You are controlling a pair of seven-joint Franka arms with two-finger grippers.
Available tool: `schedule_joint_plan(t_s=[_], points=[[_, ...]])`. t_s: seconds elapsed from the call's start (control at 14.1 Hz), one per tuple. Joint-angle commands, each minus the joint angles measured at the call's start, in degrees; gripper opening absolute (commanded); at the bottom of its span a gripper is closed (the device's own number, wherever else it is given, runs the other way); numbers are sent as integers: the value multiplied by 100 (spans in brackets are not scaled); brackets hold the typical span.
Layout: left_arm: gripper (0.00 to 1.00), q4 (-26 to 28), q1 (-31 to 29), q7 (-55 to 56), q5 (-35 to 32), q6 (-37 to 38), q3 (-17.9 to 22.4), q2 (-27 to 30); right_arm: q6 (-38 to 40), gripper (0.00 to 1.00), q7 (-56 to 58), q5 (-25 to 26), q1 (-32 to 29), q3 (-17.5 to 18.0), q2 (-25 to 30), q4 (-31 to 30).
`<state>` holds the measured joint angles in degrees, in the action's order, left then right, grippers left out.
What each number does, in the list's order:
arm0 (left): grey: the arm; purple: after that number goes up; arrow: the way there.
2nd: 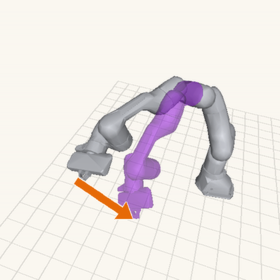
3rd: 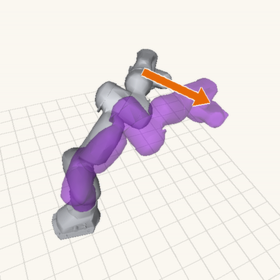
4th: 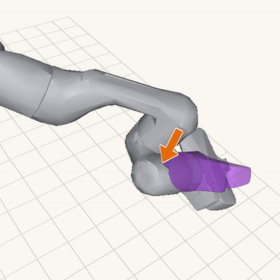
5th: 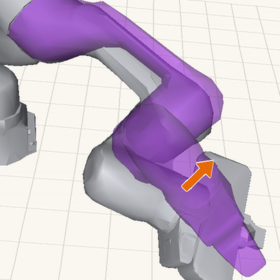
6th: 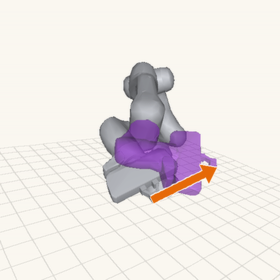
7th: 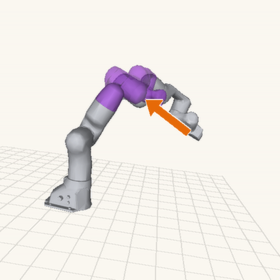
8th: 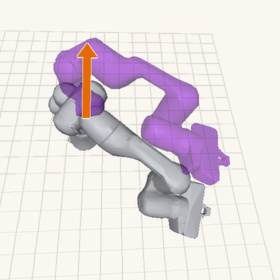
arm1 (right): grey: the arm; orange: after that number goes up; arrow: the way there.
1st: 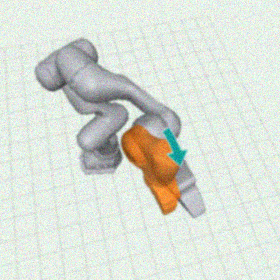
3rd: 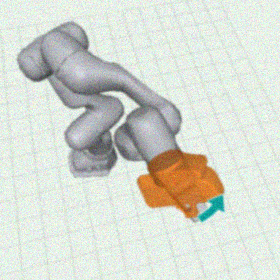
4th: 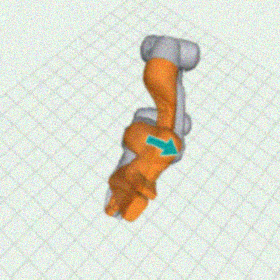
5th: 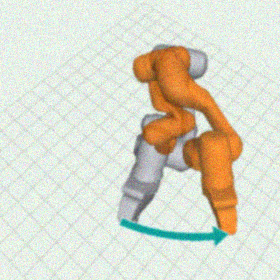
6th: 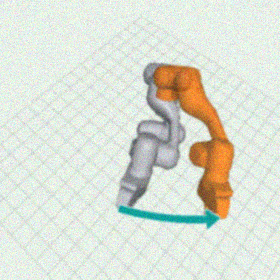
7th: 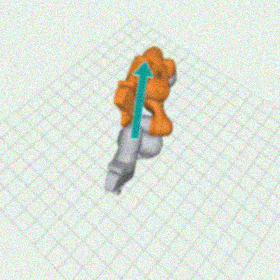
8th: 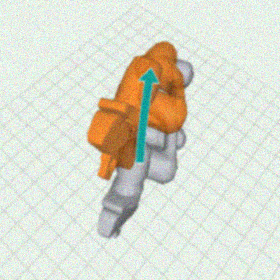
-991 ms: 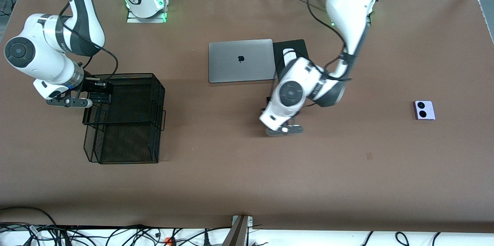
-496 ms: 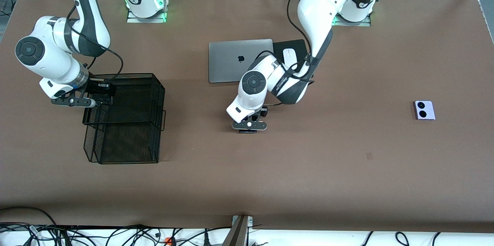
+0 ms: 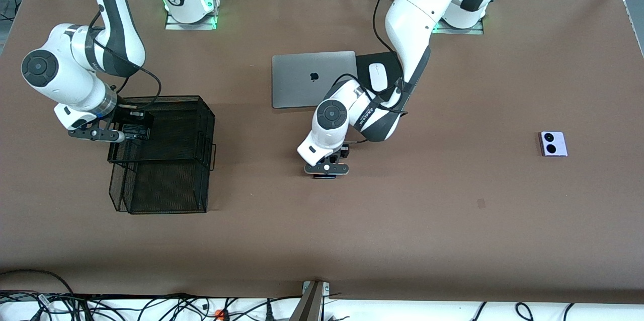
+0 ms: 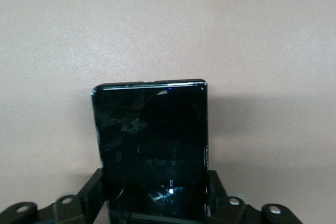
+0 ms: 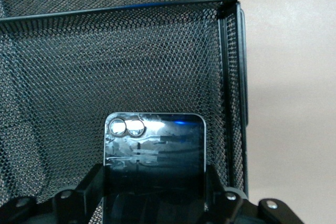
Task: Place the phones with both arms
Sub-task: 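Release the flip phone into the basket while the left gripper releases the bar phone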
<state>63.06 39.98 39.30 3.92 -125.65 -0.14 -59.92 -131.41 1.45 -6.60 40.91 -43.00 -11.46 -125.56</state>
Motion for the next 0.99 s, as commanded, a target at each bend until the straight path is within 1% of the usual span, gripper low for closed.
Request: schedule_joint_plan(t_s=[0.0,0.07,0.14,0.21,0.28,0.42,0.5,0.64,0.71,0.78,0.85,0.92], points=[[100,-224,62,279,39,137,181,-73,-77,81,66,-104,66,-77,29,-39],[100,-224,36,280,39,215,189,-12,-69,89,66,-104,66,-77,29,-39],[100,-267,-8,272,39,521,198,50,-69,96,66,-104,66,-77,29,-30],[100,-294,-51,245,39,907,233,137,-60,99,66,-104,66,-77,29,-13],[100,-286,-182,176,39,1250,277,286,-43,99,57,-104,74,-77,38,14],[100,-268,-420,-358,4,1839,277,542,1,99,66,-104,75,-77,29,171],[100,-172,-552,-605,12,2129,277,717,54,99,66,-96,83,-69,29,337],[100,205,-842,-1036,-40,2596,321,1033,701,99,22,-96,171,-25,3,907],[100,590,-947,-1255,-310,2641,347,1261,1122,99,22,-96,267,-25,-75,1276],[100,976,-983,-1353,-756,2633,348,1481,1501,99,13,-104,381,-16,-215,1688],[100,1328,-1097,-1389,-1144,2624,339,1648,1809,99,-13,-122,556,71,-408,2136],[100,1601,-1307,-1651,-1304,2607,330,1824,2004,99,-187,-218,654,159,-610,2489]])
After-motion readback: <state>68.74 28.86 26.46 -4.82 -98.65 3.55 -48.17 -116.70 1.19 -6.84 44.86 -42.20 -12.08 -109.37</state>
